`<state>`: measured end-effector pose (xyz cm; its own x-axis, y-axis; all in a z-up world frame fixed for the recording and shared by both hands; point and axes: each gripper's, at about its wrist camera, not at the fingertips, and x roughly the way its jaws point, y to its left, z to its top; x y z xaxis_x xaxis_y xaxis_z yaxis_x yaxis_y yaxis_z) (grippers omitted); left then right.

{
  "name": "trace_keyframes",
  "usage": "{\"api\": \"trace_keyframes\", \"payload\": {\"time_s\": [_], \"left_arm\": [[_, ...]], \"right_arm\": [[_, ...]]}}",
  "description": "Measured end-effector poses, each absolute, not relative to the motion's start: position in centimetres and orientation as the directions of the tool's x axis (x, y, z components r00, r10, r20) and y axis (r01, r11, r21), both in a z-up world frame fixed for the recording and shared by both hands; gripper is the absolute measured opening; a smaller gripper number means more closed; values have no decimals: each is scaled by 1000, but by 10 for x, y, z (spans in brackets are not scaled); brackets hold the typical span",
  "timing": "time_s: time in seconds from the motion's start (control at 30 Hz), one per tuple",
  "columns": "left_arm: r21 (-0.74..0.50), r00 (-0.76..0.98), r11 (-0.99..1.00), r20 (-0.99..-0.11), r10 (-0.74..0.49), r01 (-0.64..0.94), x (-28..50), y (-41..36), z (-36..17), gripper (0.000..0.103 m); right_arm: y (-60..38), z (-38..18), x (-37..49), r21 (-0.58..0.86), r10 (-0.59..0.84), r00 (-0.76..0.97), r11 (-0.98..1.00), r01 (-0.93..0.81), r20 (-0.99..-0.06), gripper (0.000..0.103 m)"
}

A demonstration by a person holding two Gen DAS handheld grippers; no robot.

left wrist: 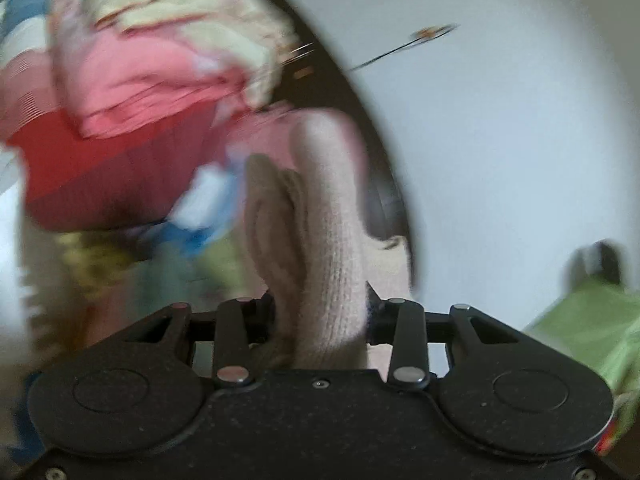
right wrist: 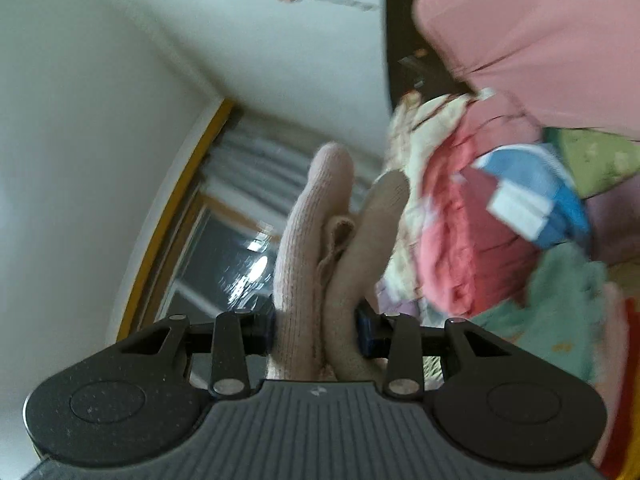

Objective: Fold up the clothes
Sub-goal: 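Carry the folded sweater with both grippers onto the stack of clothes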

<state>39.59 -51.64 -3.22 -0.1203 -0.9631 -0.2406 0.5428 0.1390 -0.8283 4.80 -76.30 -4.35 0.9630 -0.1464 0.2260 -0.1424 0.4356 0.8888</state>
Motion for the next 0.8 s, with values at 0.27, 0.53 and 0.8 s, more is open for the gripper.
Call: {"api": "trace_keyframes", "payload": {"time_s": [0.27,0.53,0.8], "left_arm": [[-841,-99,209,-295,-950,499,402,-512,-86,43],[-730,15,318,-389,-921,605,381,-484,-53,72],[-639,101,369,-416,-904,675,344,-441,-24,76]], "right_arm": [[-767,-182,70,967,-295,952,254,-1,79,35],[-762,-159,76,954,-325,945,286,86,13,40],[-719,-114,26,879,-415,907,404,255,-72,42]]}}
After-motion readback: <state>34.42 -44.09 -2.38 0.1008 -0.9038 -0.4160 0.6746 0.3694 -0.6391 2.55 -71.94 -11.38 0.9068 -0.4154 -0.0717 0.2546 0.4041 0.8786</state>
